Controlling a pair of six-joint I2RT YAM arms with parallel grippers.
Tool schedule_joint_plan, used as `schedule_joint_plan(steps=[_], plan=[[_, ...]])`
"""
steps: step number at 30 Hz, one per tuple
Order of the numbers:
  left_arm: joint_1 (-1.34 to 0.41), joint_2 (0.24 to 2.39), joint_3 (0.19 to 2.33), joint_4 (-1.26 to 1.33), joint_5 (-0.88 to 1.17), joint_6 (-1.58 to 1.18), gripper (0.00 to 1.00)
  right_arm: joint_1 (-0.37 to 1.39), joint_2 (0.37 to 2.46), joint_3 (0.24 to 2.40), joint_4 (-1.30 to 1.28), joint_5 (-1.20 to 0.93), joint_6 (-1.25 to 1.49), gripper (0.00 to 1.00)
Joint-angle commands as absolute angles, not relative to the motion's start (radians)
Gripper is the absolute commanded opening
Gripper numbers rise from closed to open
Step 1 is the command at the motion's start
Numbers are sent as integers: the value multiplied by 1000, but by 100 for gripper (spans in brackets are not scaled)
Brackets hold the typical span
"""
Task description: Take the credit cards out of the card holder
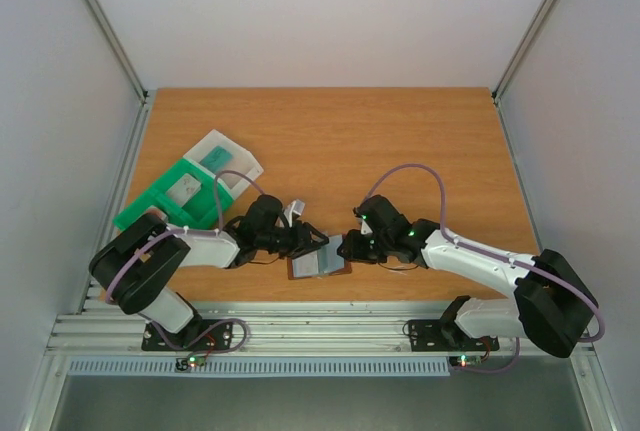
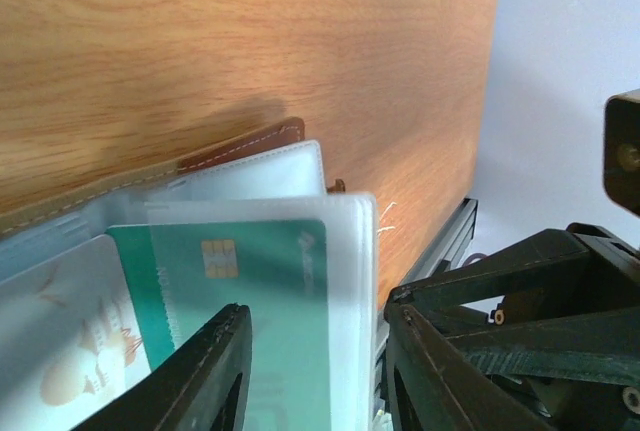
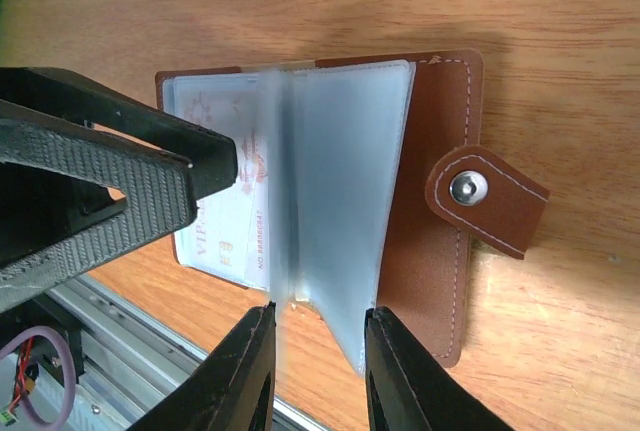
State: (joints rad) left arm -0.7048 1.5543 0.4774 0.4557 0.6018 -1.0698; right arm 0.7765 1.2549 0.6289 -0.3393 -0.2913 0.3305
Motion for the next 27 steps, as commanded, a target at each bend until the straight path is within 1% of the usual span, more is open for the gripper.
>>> schedule_joint_plan(steps=[1,10,14,20,27], plan=[[-712,1566,502,520,595,-1061,38,784,1243,646,-357,-278,314,27],[-712,1544,489,489,562,-1047,39,784,1257,644,-325,-313,324,27],[-712,1513,484,409,508,-1015,39,783,1284,647,-304,-324,330,23],[-711,1494,466,380,466,-989,39,783,1365,663,-279,-334,320,18],[-711,1530,459,401,460,-987,39,783,1403,658,-254,-334,322,18]])
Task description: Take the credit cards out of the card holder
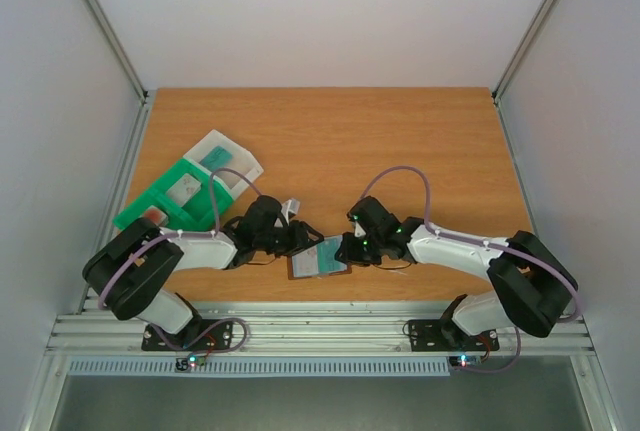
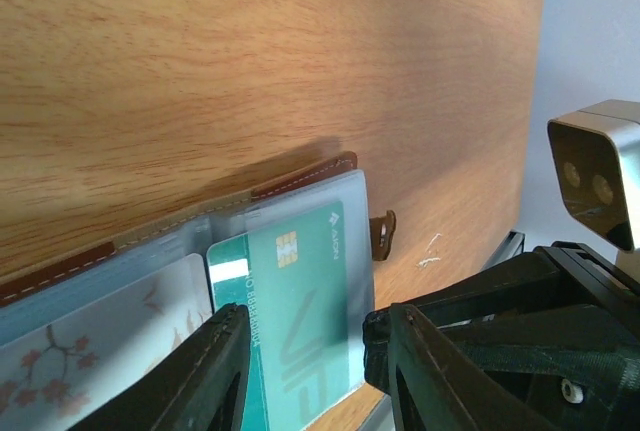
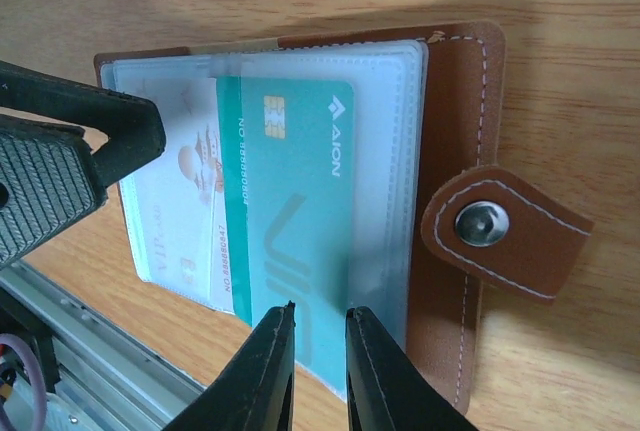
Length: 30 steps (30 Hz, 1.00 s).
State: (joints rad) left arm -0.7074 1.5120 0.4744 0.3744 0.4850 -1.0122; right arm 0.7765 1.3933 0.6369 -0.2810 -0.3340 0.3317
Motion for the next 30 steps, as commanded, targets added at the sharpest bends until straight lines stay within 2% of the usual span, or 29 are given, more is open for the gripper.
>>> schedule_joint_plan(steps=[1,21,30], plan=[[-712,1534,457,407,460,-990,39,784,1407,658,-256,-334,323,17],[-712,1590,440,445,446,-998,39,783,1481,649,-276,-314,316,15],[-710,1649,437,555,473,-1032,38,783,1505,635,-258,-318,323,15]])
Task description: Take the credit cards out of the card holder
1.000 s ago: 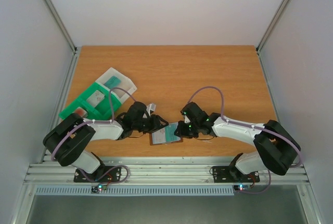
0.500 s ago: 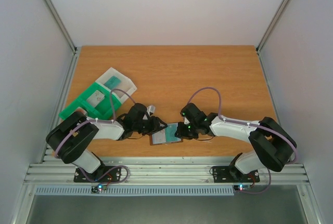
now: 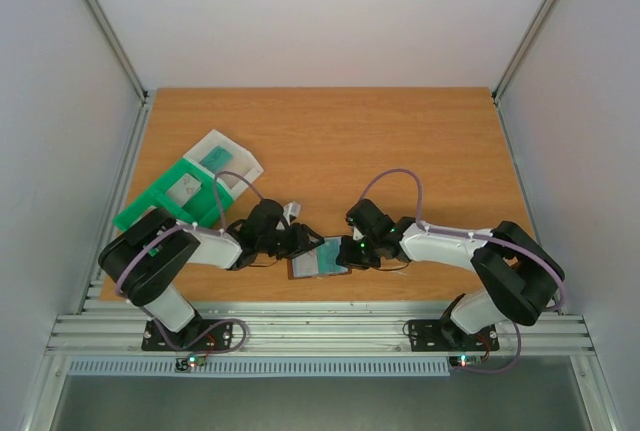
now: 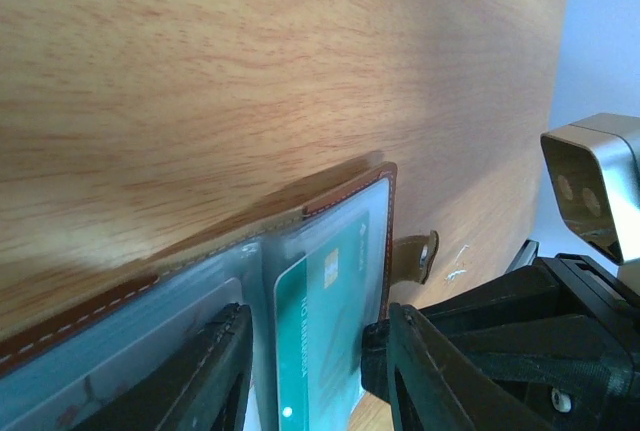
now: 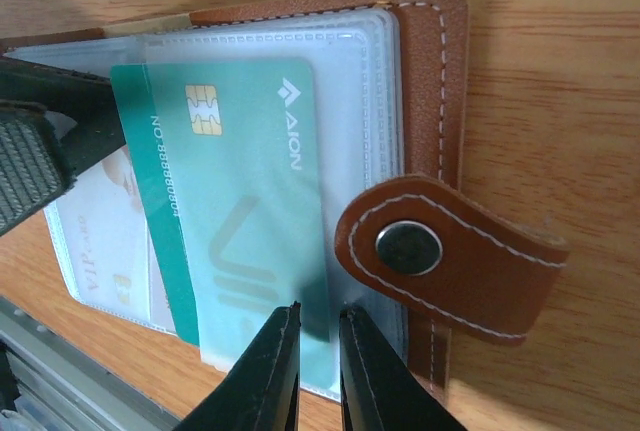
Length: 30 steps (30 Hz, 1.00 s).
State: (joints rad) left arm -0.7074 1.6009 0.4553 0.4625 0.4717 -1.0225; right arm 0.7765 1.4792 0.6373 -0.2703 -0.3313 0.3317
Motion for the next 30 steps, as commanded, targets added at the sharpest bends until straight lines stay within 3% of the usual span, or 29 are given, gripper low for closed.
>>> schedule_joint_plan(steps=[1,7,15,22,30], plan=[[-712,1659,436,572,477,-1037,38,784,1505,635,-258,-316,322,15],[-711,1711,440,633,494,-1057,30,784,1503,638,-265,-309,319,15],[-711,1684,439,572,459,-1047,2,784,1502,637,-270,-304,317,15],[-711,1622,434,522,447,-1029,0,783,1501,634,-277,-294,320,15],[-710,1481,477,273,363,-940,0,783,1490,636,-298,-270,318,15]])
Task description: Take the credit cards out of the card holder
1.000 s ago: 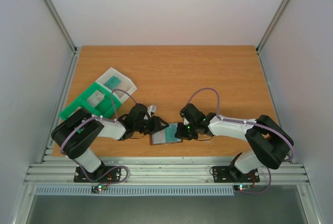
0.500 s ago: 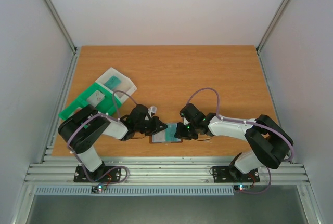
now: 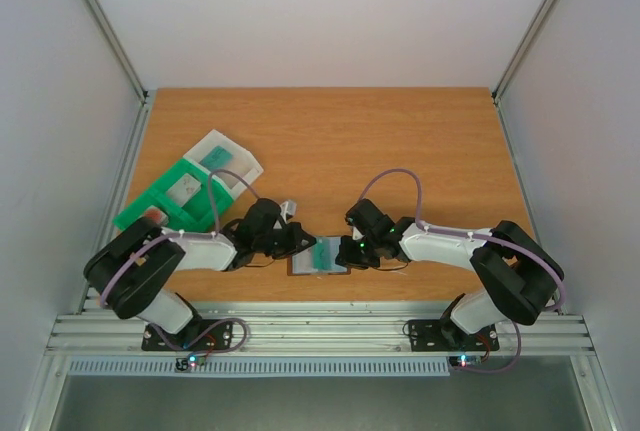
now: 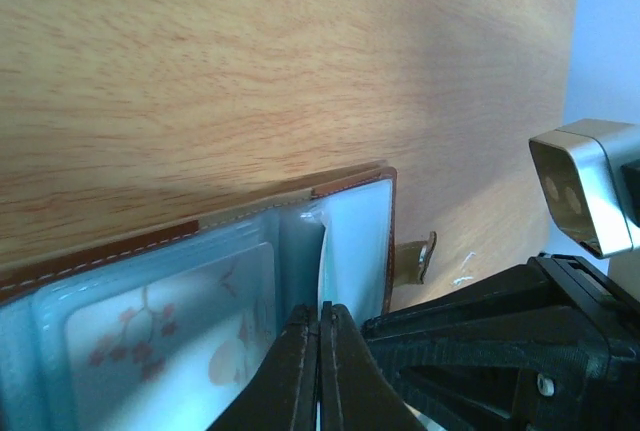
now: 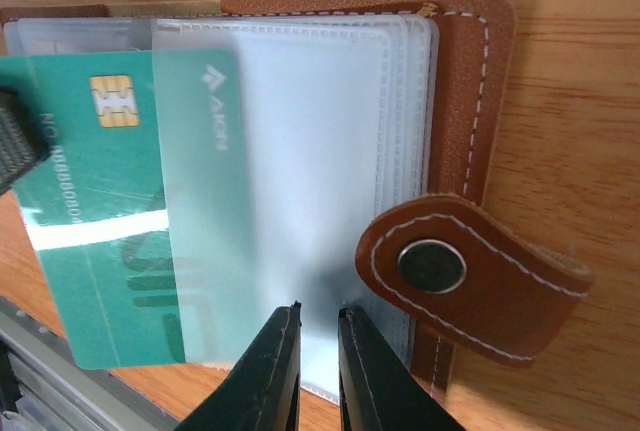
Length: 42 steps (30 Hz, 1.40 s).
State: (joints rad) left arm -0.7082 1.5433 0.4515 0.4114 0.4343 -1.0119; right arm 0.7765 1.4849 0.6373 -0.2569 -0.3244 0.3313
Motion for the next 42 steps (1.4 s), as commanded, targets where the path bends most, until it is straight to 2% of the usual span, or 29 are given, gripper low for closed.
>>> schedule_joint_plan(steps=[1,10,19,25,30,42], plan=[[-711,1465,479,248,351,-934,0,782,1490,638,-299,-269,318,15],[-711,1292,498,61,248,-907,0,783,1467,633,-246,-325,317,16],[-711,1098,521,-37,235,-938,1,783,1248,609,-161,-427,346,21],[-711,954,518,-23,264,-971,0,783,1165,556,-8,-522,460,42],[-712,850,468,102,304,-1044,0,782,1173,501,240,-619,571,55],[-712,802,365,298,317,-1105,0,782,1213,416,566,-691,619,48]])
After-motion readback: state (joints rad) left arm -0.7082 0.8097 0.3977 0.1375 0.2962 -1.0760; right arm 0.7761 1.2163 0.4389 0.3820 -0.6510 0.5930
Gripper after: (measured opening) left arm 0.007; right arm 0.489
